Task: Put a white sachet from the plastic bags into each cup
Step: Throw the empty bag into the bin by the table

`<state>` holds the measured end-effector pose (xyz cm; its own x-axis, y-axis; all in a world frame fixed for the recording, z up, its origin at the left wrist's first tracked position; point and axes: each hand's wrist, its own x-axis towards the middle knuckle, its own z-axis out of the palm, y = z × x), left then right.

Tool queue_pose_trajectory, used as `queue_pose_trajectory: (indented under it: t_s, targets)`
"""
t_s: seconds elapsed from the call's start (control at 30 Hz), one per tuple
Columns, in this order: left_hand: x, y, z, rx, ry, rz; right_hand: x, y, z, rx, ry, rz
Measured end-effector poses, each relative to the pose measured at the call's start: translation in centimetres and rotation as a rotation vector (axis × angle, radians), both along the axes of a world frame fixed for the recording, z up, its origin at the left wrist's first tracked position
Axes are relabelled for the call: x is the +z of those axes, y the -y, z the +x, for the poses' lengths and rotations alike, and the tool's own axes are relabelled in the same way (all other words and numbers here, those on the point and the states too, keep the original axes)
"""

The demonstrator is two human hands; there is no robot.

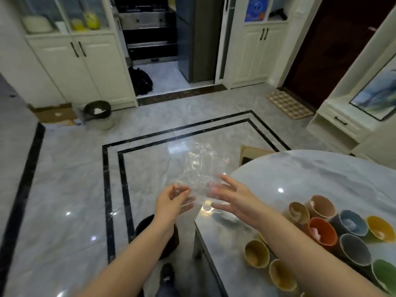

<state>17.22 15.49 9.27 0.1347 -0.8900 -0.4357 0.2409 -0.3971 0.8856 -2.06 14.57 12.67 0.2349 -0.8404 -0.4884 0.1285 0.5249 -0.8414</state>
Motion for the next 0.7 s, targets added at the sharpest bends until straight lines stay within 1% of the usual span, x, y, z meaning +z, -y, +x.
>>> queue_pose_trajectory:
  t_s: [0.13, 0.23, 0.3, 0.5, 0.6, 0.7]
  targets:
    - [-1.0, -1.4, 3.5, 0.052, 0.036, 0.032, -2.1, -0.3, 3.7, 0.059, -0.177, -0.032]
    - [-2.5, -2.4, 6.0, 0.083, 0.054, 0.089, -3.7, 0.1, 6.4, 0.174, -0.35, -0.096]
    - [-3.7, -2.8, 7.7, 0.097, 0.033, 0.147, -4.7, 0.6, 8.3, 0.234, -0.417, -0.123]
    - [-7.3, -3.0, 13.5, 0.16, -0.081, 0.349, -9.5, 2.8, 13.6, 0.267, -0.506, -0.077]
    - [-9.7, -2.9, 15.9, 0.143, -0.031, 0.398, -12.3, 3.2, 16.1, 0.237, -0.518, -0.003]
    - [-12.3, -2.2, 18.0, 0.155, 0.009, 0.441, -15.4, 3.6, 18.7, 0.157, -0.504, 0.112]
